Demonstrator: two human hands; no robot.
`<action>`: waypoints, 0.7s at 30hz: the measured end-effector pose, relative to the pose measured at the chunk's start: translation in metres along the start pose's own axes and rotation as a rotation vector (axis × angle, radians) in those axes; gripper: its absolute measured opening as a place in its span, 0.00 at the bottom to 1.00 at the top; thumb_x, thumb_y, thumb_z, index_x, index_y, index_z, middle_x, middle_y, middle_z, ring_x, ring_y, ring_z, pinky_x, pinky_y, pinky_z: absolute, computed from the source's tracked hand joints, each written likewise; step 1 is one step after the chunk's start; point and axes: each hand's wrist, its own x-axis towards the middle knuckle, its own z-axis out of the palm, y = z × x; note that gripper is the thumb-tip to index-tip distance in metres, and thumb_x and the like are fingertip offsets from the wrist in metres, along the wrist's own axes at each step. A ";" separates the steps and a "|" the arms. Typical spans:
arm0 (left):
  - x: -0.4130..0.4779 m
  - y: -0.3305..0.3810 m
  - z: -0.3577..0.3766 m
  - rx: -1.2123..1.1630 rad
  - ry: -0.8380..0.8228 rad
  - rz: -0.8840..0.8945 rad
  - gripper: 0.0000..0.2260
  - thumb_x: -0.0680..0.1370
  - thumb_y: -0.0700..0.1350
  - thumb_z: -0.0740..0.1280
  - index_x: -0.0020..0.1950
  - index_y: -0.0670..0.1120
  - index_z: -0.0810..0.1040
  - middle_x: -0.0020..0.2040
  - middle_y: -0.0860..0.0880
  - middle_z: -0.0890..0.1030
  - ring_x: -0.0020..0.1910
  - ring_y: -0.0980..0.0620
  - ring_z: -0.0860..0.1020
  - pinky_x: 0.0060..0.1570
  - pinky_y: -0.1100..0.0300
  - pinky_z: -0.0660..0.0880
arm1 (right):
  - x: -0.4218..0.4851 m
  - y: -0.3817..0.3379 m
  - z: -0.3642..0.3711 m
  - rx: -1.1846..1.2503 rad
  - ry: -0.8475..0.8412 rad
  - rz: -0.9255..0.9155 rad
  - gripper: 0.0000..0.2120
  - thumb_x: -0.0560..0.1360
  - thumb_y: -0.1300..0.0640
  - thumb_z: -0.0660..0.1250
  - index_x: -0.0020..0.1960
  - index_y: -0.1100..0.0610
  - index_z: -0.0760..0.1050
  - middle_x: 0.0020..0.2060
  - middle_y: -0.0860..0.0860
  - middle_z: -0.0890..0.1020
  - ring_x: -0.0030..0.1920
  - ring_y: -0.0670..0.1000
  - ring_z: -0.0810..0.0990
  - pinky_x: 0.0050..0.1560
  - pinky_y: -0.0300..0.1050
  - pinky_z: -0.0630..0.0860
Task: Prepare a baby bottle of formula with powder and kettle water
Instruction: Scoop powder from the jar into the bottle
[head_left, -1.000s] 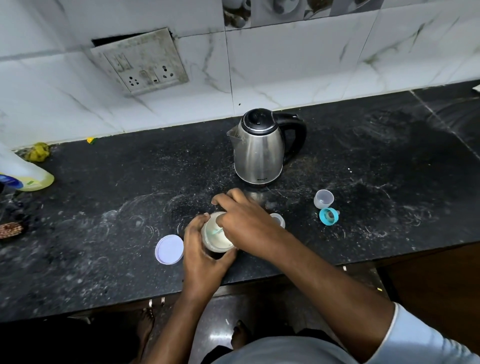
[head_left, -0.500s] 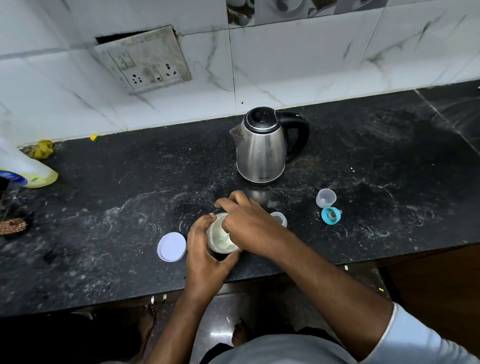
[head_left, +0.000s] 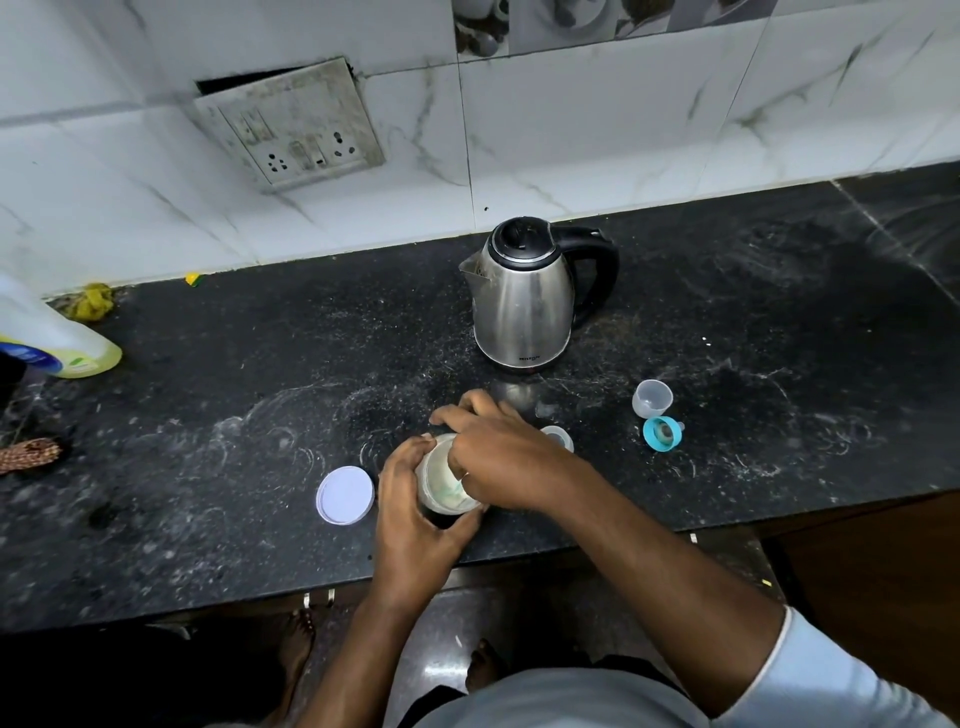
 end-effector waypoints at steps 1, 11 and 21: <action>-0.001 0.001 0.000 0.003 0.000 -0.003 0.36 0.67 0.52 0.81 0.72 0.55 0.69 0.70 0.50 0.74 0.72 0.50 0.74 0.71 0.55 0.71 | 0.000 0.001 0.001 0.020 -0.010 -0.007 0.06 0.75 0.61 0.70 0.48 0.54 0.86 0.77 0.49 0.66 0.71 0.57 0.62 0.69 0.58 0.68; 0.002 -0.006 -0.002 0.062 0.035 -0.053 0.40 0.66 0.51 0.82 0.74 0.57 0.67 0.69 0.53 0.73 0.70 0.51 0.74 0.72 0.58 0.70 | -0.002 0.020 -0.001 0.582 -0.013 0.131 0.07 0.79 0.59 0.67 0.48 0.55 0.85 0.74 0.46 0.71 0.73 0.52 0.62 0.73 0.47 0.62; 0.001 -0.012 0.000 0.079 0.034 -0.152 0.42 0.65 0.47 0.85 0.74 0.48 0.69 0.68 0.50 0.74 0.69 0.49 0.75 0.70 0.49 0.73 | -0.002 0.034 -0.005 0.747 0.051 0.313 0.07 0.79 0.59 0.67 0.49 0.55 0.84 0.68 0.48 0.75 0.67 0.48 0.67 0.65 0.44 0.60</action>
